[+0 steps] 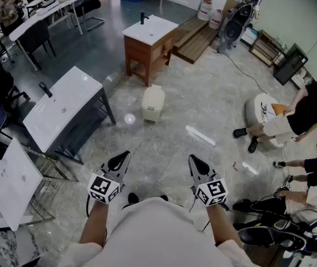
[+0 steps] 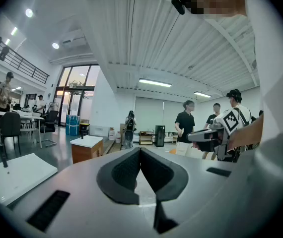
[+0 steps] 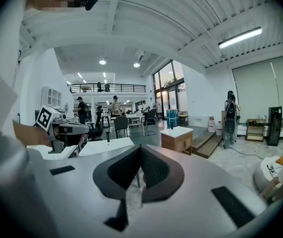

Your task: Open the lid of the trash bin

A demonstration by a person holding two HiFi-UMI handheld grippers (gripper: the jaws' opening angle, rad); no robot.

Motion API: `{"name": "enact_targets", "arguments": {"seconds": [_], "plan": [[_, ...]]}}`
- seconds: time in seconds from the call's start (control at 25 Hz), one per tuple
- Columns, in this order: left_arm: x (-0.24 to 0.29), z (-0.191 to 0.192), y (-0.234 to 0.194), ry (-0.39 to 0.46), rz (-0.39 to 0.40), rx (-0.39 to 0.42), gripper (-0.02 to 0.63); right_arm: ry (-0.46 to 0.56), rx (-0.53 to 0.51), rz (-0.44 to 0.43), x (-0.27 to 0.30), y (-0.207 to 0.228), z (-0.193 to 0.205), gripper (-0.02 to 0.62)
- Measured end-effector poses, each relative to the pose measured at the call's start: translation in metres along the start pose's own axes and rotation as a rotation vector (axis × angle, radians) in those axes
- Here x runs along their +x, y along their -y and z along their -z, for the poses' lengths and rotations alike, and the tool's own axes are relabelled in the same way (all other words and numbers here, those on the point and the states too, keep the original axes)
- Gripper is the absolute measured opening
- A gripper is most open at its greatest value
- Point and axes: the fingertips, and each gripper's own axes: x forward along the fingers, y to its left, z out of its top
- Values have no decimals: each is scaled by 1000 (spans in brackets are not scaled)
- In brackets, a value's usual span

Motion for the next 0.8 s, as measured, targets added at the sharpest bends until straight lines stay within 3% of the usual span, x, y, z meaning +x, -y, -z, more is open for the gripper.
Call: {"name": "enact_targets", "arguments": {"seconds": [0.8], "plan": [[-12,-1,-9,12,9,-3,15,5,8,12,7,-11,-4,28]]}}
